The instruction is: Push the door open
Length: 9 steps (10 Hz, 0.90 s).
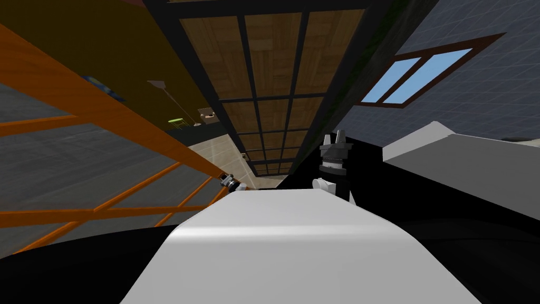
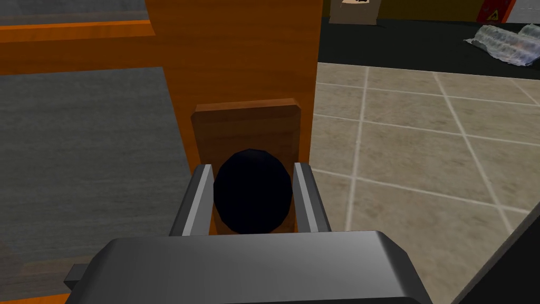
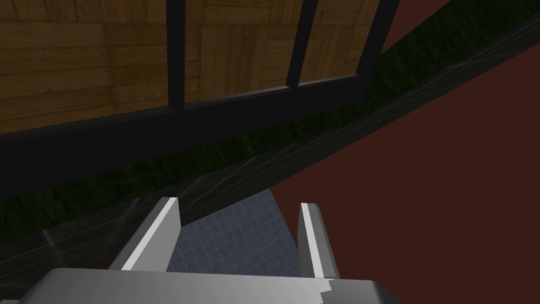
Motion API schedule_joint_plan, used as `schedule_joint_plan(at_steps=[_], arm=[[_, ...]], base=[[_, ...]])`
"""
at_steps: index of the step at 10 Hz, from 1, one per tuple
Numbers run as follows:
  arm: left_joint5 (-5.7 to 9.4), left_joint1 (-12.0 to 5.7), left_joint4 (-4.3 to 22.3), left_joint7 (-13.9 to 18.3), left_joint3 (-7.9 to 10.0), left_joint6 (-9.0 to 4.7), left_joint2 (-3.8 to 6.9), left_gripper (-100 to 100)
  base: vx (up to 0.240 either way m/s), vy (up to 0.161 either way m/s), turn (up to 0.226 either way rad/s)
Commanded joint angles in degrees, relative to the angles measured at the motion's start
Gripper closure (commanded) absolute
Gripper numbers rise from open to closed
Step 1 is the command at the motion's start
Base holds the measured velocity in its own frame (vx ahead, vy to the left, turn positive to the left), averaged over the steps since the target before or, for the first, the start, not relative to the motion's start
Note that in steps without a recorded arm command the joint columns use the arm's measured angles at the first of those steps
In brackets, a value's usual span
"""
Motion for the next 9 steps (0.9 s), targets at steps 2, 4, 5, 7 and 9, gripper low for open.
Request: schedule_joint_plan(at_steps=[2,4,5,7,9], arm=[[0.71,0.22,-0.4,-0.6,2.85,-0.74,-0.04,100],[1.21,0.01,-0.2,-1.0,5.09,-1.06,-0.58,100],[1.35,-0.05,-0.1,-1.1,5.70,-1.15,-0.75,100],[1.80,-0.23,0.0,-1.5,7.71,-1.44,-1.36,100],[1.83,-0.56,0.8,-1.3,7.98,-1.67,-1.42,100]], base=[[0.083,0.054,-0.054],[0.095,0.066,-0.050],[0.101,0.073,-0.065],[0.108,0.069,-0.046],[0.063,0.052,-0.035]])
